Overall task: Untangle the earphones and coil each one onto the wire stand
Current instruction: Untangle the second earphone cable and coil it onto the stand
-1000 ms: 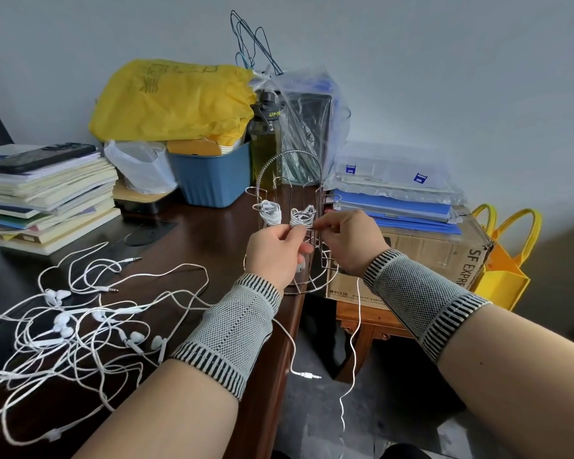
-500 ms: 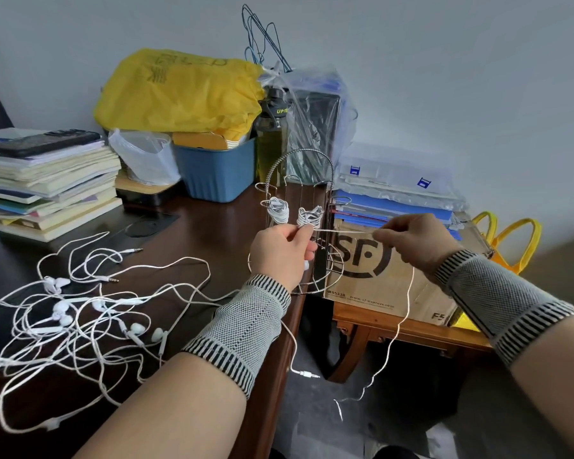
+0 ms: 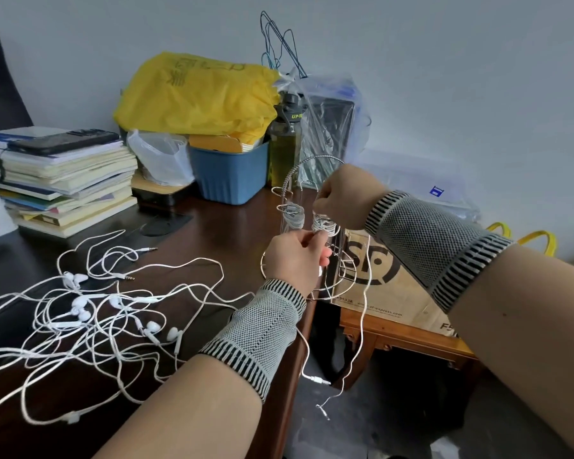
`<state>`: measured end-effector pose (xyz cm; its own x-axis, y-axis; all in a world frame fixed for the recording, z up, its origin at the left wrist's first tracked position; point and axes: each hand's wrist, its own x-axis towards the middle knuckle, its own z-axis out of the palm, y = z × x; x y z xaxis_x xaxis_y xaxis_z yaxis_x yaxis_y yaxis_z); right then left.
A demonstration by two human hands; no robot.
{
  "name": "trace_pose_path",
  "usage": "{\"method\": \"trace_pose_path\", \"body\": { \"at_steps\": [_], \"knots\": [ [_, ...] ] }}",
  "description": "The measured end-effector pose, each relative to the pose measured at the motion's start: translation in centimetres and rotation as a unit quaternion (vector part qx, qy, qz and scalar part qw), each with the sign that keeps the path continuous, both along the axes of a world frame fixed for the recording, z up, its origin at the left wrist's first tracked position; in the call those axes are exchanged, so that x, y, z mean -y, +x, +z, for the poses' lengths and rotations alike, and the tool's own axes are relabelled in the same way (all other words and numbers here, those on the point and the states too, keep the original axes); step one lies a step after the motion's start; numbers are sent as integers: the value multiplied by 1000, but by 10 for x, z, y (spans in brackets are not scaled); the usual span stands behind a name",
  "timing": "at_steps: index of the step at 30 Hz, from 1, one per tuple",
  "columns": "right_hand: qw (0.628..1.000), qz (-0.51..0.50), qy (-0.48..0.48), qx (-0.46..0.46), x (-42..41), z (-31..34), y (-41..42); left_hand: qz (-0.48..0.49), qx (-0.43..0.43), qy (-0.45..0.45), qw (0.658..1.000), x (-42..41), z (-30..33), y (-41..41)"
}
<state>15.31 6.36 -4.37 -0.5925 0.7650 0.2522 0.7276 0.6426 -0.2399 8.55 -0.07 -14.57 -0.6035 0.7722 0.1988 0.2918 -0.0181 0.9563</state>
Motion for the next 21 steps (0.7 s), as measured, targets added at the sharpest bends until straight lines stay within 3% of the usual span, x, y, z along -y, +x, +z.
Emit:
{"method": "trace_pose_path", "body": {
  "at_steps": [4, 9, 12, 14, 17, 21],
  "knots": [
    [998, 43, 35, 38, 17, -2, 0, 4, 0, -3, 1000, 4, 2, 0],
    [962, 123, 198, 140, 40, -18, 4, 17, -63, -47, 997, 0, -1, -2],
    [954, 150, 241, 96, 46, -41, 18, 42, -45, -49, 997, -2, -1, -7],
    [970, 121, 210, -3, 41, -56, 32, 44, 9, -15, 999, 2, 2, -10],
    [984, 87, 63, -140, 31, -68, 47, 32, 44, -10, 998, 8, 7, -13],
    [953, 113, -121, -253, 29, -73, 52, 9, 64, -21, 998, 18, 12, -15]
  ]
}}
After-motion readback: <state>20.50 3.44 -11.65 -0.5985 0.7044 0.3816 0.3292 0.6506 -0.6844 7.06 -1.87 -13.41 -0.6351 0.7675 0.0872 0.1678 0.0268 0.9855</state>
